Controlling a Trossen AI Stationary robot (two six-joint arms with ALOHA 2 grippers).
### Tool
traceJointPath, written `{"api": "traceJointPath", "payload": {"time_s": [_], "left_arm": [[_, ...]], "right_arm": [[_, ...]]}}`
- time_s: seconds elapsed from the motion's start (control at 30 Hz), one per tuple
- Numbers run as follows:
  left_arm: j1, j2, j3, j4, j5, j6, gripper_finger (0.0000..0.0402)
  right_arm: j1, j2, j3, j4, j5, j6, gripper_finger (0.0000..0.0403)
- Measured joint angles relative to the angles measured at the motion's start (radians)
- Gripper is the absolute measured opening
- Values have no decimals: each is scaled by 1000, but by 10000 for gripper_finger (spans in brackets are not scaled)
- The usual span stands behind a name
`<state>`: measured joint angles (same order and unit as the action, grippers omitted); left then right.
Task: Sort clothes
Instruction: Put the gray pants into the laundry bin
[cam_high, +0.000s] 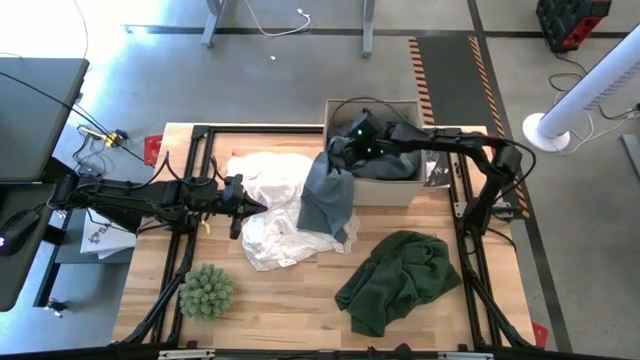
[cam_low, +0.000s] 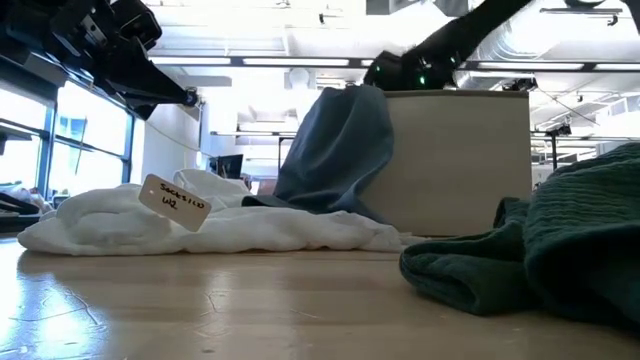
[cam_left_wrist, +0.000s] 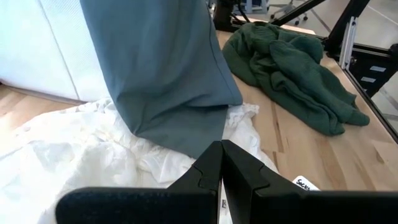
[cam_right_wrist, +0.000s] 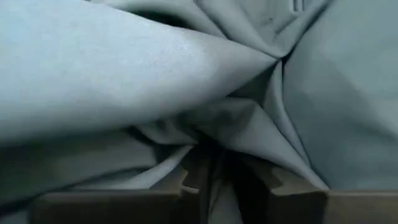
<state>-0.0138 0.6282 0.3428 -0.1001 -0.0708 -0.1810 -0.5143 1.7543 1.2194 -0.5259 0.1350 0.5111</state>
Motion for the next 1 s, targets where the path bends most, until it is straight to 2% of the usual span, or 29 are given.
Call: {"api": "traceJointPath", "payload": {"time_s": [0.13, 0.23, 0.33, 0.43, 0.57, 0.73, 0.9, 1.0], "left_arm": [[0, 0, 0, -2, 0, 0, 7], [0, 0, 0, -8, 1, -3, 7], [0, 0, 0, -18, 1, -23, 7], [0, 0, 0, -24, 1, -27, 7], [0, 0, 0, -28, 1, -27, 7], [0, 0, 0, -29, 1, -27, 7], [0, 0, 0, -28, 1, 3, 7], [0, 0, 0, -20, 0, 8, 7]], "right_arm": [[-9, -73, 225, -226, 28, -43, 71], [31, -128, 385, -365, 102, -47, 71], [133, -163, 477, -446, 200, -49, 71], [274, -203, 492, -479, 282, -45, 71], [485, -205, 392, -461, 315, 49, 71], [682, -185, 125, -300, 365, 311, 71], [730, -132, -187, -25, 466, 733, 71], [705, -67, -320, 278, 485, 796, 71]]}}
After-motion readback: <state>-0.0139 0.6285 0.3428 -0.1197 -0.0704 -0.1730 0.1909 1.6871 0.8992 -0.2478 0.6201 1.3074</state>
